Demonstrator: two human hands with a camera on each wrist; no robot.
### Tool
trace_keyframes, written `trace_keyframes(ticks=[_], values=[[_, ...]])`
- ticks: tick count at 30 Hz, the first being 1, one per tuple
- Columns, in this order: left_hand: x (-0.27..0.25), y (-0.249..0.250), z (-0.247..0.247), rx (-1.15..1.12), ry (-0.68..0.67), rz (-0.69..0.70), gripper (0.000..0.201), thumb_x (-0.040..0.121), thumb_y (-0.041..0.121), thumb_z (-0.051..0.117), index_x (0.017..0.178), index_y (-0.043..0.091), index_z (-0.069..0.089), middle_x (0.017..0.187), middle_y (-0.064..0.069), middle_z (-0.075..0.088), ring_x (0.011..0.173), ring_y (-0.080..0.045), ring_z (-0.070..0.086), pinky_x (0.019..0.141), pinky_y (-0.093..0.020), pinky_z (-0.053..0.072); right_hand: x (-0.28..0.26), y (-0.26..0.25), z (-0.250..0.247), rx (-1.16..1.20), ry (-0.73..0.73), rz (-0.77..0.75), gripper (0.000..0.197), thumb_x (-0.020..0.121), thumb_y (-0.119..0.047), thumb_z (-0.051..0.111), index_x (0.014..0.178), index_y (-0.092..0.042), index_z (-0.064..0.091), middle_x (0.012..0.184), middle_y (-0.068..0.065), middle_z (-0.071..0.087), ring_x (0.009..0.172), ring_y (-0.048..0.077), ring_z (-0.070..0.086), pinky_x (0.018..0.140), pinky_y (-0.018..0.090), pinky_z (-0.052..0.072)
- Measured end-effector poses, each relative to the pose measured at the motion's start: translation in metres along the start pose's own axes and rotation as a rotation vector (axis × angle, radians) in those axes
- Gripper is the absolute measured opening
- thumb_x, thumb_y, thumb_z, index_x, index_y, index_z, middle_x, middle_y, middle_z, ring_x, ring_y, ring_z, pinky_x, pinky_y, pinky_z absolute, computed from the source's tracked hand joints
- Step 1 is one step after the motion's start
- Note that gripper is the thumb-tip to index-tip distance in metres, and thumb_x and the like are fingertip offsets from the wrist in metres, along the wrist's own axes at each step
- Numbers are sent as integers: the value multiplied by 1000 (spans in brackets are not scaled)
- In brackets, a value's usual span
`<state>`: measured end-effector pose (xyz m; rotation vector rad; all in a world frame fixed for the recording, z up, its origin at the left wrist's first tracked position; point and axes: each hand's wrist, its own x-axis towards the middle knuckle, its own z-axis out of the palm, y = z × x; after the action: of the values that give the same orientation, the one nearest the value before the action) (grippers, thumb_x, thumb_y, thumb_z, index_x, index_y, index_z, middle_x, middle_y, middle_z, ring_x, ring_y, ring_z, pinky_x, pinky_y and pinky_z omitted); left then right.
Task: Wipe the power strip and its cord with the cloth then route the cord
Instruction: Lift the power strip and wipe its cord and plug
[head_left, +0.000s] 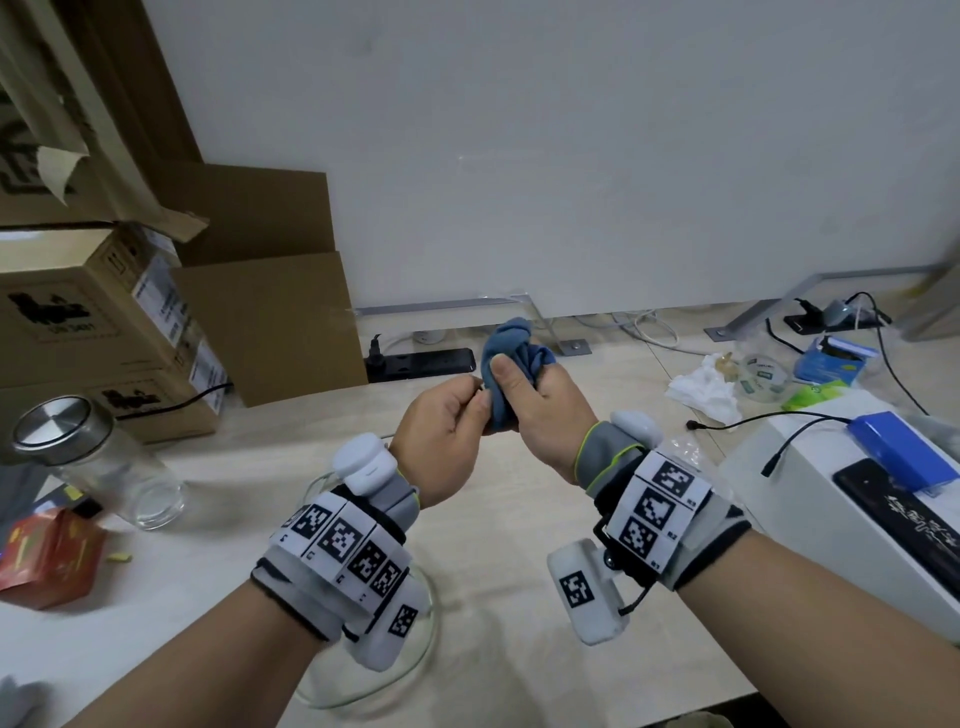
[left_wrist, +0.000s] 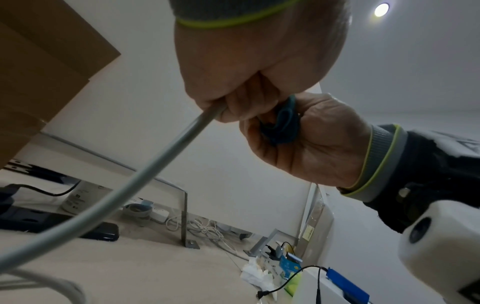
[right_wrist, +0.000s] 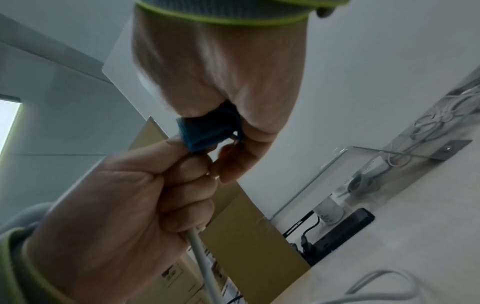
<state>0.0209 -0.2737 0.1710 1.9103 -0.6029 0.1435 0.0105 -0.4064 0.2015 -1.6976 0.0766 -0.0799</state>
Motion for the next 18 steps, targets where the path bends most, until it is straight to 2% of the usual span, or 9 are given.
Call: trace_keyframes(ticks=[2, 5, 6, 8, 10, 12, 14, 16, 18], values=[[-1, 0, 2, -44, -33, 5, 30, 94, 26, 43, 85, 4, 61, 77, -10, 65, 72, -18, 63, 64, -26, 52, 2, -1, -2, 26, 65, 30, 36, 87, -53, 51, 83, -20, 64, 79, 10, 68, 78, 29, 68, 71, 50, 57], [-5, 0, 5, -79, -67, 19, 27, 96, 21, 44, 98, 4, 65, 86, -6, 69, 80, -8, 67, 71, -14, 51, 3, -4, -5, 170, 100, 116, 31, 97, -37, 47, 82, -13, 61, 70, 10, 63, 54, 16, 65, 49, 31, 55], [-6, 0, 5, -59, -71, 38, 26, 96, 21, 44, 100, 7, 66, 86, -3, 69, 80, -8, 67, 71, -15, 51, 3, -5, -6, 217, 89, 155, 31, 97, -37, 47, 85, -11, 60, 72, 11, 64, 55, 17, 66, 50, 31, 55], [-7, -3, 3, -25, -80, 71, 26, 97, 25, 43, 100, 10, 65, 85, -1, 68, 78, -12, 65, 68, -25, 52, 4, -6, -9, 306, 61, 251, 37, 95, -44, 46, 93, -10, 60, 83, 15, 67, 68, 25, 68, 62, 42, 59], [-7, -5, 2, -6, -65, 68, 31, 96, 32, 41, 94, 10, 64, 74, -4, 63, 65, -15, 57, 60, -32, 47, 4, -8, -11, 437, 8, 304, 44, 96, -49, 38, 102, -12, 60, 89, 15, 68, 75, 29, 67, 70, 48, 58], [-8, -5, 1, 16, -32, 52, 38, 93, 38, 41, 84, 8, 60, 62, -7, 50, 56, -15, 44, 55, -32, 38, 5, -8, -15, 541, 30, 266, 45, 97, -53, 30, 111, -22, 60, 90, 7, 65, 76, 25, 65, 68, 44, 57], [-8, -4, -1, -9, -23, 19, 35, 93, 38, 43, 86, 10, 62, 60, 0, 45, 54, -10, 40, 54, -30, 35, 6, -7, -19, 518, 97, 185, 43, 98, -52, 25, 115, -33, 59, 92, -2, 57, 71, 17, 58, 63, 35, 52], [-8, -5, -2, -55, -32, -19, 35, 92, 38, 43, 90, 11, 65, 57, 9, 44, 52, -7, 39, 52, -26, 34, 6, -4, -19, 448, 147, 133, 35, 100, -47, 28, 112, -30, 57, 90, -2, 55, 64, 12, 53, 58, 30, 45], [-7, -7, -2, -94, -38, -57, 42, 91, 45, 43, 90, 9, 64, 54, 11, 44, 51, -8, 38, 53, -27, 34, 5, 1, -19, 339, 126, 79, 28, 98, -44, 38, 109, -24, 53, 90, 0, 57, 70, 12, 55, 66, 33, 46]])
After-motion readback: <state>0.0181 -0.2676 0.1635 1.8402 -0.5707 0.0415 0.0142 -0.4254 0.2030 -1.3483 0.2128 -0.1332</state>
